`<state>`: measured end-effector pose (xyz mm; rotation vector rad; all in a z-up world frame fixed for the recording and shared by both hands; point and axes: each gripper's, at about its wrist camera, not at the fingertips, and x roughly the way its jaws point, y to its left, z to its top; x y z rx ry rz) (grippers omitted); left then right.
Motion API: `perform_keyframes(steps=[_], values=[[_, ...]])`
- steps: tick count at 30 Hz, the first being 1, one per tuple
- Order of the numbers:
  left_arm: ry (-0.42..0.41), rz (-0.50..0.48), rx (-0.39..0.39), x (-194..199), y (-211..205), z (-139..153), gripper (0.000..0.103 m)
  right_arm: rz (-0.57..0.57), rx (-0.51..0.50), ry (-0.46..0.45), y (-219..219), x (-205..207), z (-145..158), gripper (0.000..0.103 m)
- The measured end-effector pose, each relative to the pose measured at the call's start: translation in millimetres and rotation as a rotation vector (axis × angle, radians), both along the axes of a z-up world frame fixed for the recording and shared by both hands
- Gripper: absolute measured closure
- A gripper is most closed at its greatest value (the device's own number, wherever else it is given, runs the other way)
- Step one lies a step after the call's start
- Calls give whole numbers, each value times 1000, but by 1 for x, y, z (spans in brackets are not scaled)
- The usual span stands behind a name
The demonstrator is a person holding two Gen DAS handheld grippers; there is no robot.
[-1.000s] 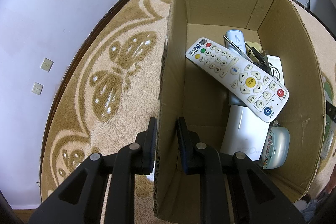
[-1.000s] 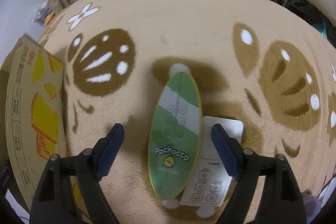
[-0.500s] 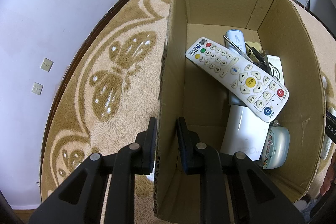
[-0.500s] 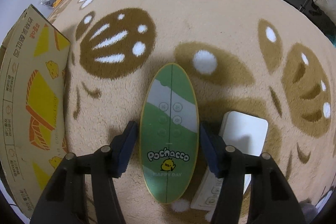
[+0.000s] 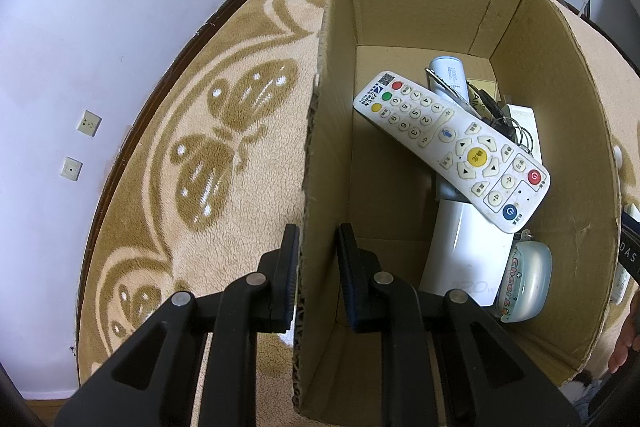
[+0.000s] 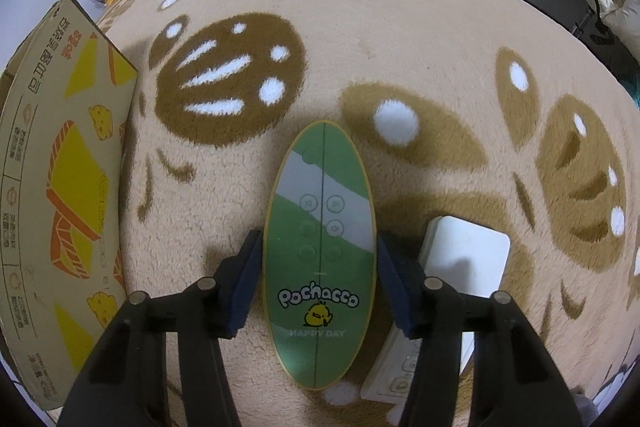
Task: Organize rigid objects
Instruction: 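Grasp the green Pochacco fan on the rug with the right tool, then carry the Pochacco fan into the box with the right tool and release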
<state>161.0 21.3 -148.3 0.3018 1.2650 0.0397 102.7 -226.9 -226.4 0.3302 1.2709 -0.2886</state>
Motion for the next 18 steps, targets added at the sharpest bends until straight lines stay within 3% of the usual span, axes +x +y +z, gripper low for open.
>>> perform_keyframes(steps=[9,15,18], values=[[0,-1,0,0,-1,0,84,28,39,-27,4,2,12,43],[0,-1,1,0,0,0,84,91,52,-110,17,4,39,43],[0,-1,1,0,0,0,84,135,55,-210,32,4,68,43]])
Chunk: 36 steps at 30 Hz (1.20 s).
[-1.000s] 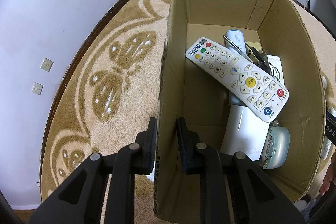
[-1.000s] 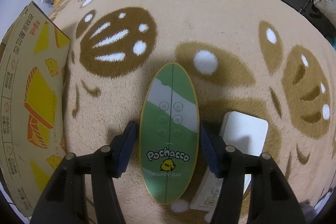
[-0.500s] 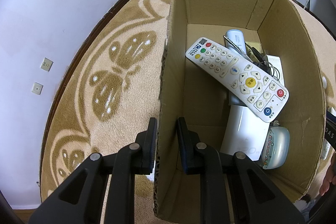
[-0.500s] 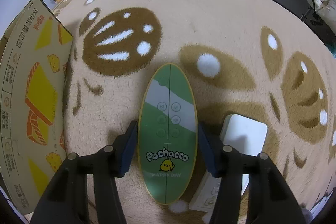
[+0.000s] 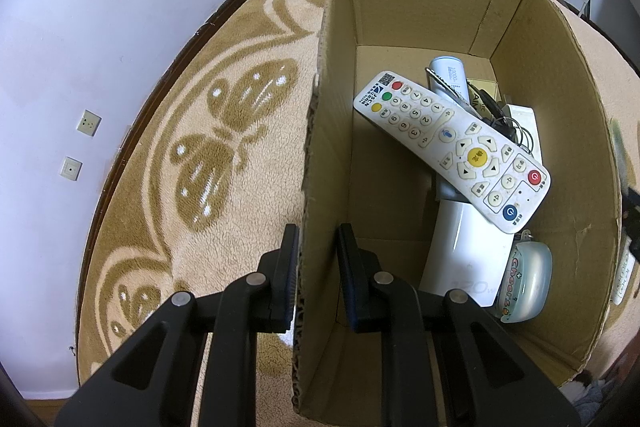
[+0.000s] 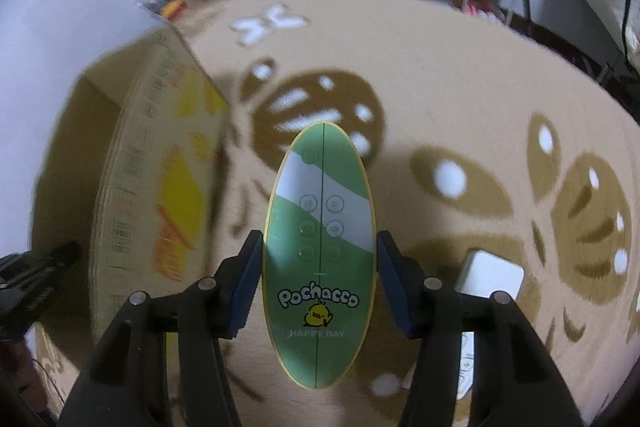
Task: Organize rigid objects
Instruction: 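Carry the Pochacco fan into the box with the right tool and release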
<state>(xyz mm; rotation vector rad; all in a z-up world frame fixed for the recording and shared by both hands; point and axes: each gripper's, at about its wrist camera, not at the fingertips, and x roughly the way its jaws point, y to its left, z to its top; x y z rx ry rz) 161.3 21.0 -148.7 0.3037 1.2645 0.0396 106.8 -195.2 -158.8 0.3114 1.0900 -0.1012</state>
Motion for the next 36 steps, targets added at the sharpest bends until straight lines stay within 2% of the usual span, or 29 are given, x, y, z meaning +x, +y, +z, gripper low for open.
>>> perform_keyframes(steps=[3,4,6,14,24,36], values=[[0,0,-1,0,0,0,84,34,30,-86,9,-1,23,43],[0,0,0,0,0,0,84,34,30,-86,9,-1,23,43],[0,0,1,0,0,0,84,66,49,-167,22,-4,41,43],[0,-1,1,0,0,0,84,120,42,-290,51,-7,62,43],[0,0,1,0,0,0,84,137,143,-362,59,-11,66,43],[1,1,-3,0,0,0,84,156,218,-331,70,1,41,43]])
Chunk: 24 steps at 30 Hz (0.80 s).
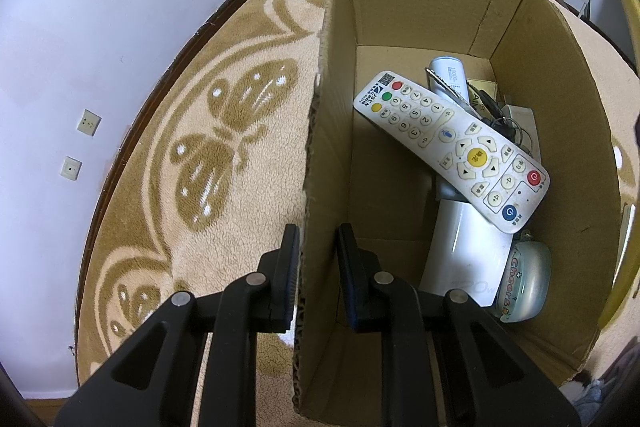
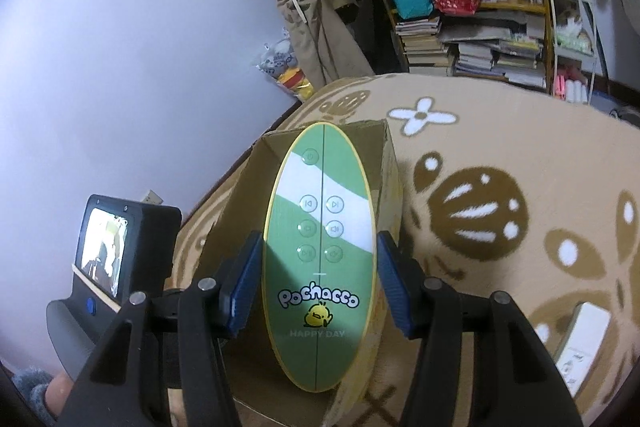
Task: Organize rigid objects
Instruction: 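Carry the Pochacco fan into the box with the right tool and release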
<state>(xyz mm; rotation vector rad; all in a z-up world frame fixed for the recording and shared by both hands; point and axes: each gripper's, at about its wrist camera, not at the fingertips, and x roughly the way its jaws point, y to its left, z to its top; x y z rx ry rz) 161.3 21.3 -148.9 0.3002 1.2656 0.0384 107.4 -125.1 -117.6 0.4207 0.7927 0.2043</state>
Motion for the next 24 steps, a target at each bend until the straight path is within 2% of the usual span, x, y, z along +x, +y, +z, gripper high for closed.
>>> perform_keyframes(steps=[3,7,11,17,18,21,24], values=[[0,0,-1,0,0,0,84,-2,-35,-4,4,0,0,43],[3,2,-3,0,1,-1,84,-4,-131,-13,9,-2,3,43],[3,2,-3,0,1,-1,84,-13,-95,4,5,-1,1,43],[2,0,0,0,0,0,83,-17,-93,8,5,2,1,43],[3,0,-2,0,1,0,83,-21,-100,9,4,2,1,42],[3,0,-2,1,0,0,83,-44,-105,20,-2,2,1,30],[2,0,-3,1,1,0,83,-75,-115,42,-10,2,1,26]])
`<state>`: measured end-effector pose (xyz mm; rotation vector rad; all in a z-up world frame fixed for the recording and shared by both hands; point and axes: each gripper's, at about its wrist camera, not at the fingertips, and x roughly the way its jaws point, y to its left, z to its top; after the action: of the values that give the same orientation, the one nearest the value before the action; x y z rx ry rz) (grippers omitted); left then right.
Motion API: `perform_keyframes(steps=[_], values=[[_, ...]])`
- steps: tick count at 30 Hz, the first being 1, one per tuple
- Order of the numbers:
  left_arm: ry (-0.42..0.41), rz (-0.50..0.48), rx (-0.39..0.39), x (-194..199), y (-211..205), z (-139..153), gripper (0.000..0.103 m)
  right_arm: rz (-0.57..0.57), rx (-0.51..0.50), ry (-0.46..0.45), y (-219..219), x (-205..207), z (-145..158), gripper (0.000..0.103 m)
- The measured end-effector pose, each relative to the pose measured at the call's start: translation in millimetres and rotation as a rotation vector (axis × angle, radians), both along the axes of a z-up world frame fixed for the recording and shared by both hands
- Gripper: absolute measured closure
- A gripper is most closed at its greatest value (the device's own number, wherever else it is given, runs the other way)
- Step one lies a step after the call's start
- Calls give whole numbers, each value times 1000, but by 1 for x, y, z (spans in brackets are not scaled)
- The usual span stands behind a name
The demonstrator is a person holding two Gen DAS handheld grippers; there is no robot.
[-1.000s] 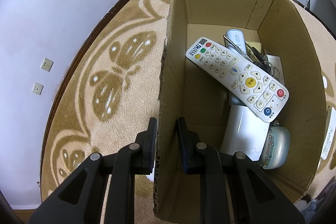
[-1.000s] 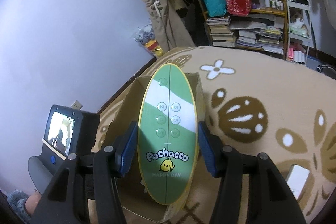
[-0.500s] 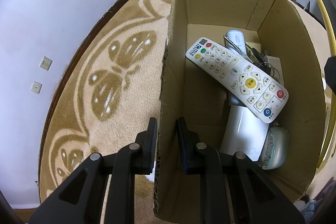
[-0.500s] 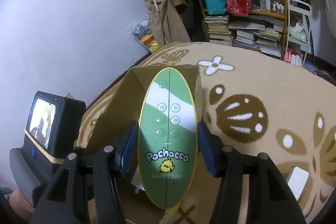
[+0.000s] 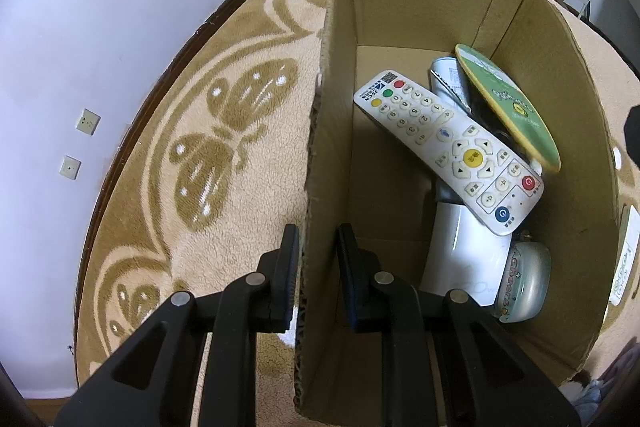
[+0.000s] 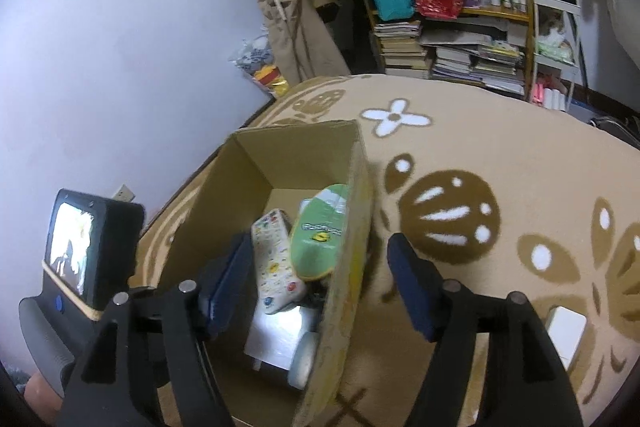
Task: Organize rigid objects
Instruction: 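Carry the Pochacco fan into the box with the right tool and release, then grasp the white Midea remote on the rug with the right tool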
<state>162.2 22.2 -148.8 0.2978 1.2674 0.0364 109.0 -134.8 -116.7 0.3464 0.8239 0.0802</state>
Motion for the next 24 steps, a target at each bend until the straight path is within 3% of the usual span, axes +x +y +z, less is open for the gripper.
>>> perform_keyframes(steps=[3,10,24], values=[[0,0,0,0,0,0,83,-33,-10,19,-10,0,-1,15],[0,-1,1,0,0,0,83,-135,-44,82,-42,-1,-9,6],[0,-3,5,0,0,0,83,-230,-141,257,-83,-25,-41,6]])
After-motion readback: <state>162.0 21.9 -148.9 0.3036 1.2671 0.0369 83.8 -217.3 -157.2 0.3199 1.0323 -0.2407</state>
